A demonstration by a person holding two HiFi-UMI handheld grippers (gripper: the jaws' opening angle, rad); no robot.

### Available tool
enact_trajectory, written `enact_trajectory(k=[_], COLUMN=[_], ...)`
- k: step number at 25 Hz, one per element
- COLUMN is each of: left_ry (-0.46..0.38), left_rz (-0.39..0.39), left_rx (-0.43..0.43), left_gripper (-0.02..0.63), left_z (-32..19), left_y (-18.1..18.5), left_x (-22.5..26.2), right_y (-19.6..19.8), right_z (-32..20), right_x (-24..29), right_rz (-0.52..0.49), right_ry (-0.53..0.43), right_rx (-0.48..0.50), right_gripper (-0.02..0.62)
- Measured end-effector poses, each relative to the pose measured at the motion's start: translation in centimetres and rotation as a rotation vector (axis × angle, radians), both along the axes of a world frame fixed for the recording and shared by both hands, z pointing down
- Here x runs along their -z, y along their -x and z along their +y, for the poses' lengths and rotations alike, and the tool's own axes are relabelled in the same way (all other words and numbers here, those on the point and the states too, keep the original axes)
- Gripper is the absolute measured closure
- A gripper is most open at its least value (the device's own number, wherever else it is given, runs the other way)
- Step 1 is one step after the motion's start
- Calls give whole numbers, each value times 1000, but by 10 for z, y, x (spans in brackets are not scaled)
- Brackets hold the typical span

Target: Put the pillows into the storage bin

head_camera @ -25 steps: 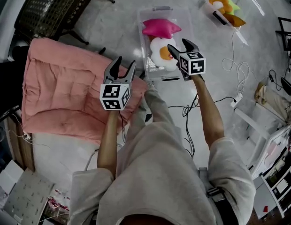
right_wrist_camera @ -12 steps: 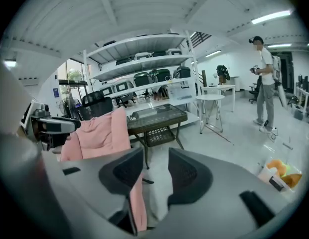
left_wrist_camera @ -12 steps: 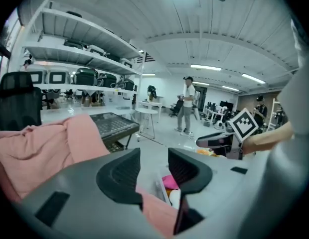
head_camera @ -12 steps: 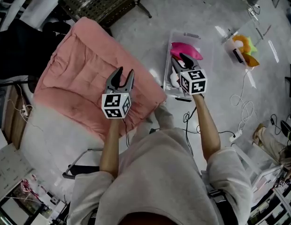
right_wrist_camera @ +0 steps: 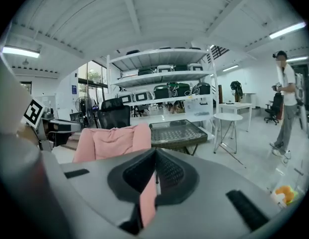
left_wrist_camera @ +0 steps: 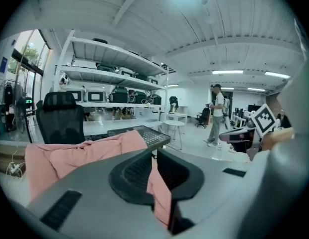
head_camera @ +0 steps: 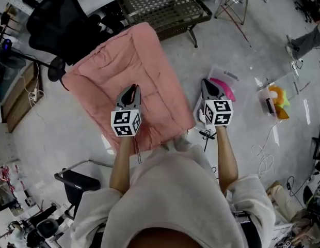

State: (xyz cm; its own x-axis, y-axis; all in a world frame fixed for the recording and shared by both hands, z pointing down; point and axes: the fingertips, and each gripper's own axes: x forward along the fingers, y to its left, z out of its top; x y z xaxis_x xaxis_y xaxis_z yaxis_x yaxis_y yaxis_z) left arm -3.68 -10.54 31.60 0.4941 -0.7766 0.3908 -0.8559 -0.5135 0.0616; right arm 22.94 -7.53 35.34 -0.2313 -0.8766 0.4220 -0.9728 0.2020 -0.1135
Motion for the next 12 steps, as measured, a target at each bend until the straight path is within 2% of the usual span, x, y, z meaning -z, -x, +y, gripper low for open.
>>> enact_trajectory(k=[5,8,12], left_ry=[-20,-13,0], left_rz=[33,24,14], left_rx=[71,81,67], left_gripper=[591,592,592], left_z=[16,22,25], left_y=[38,54,57], left_x=[17,18,17], right_y=[16,24,22], right_z=[16,26,34], right_x=[30,37,38], right_rz=[13,28,66], right_ry=[-49,-54,-49], right_rx=[22,38,45], right_gripper=[597,597,597])
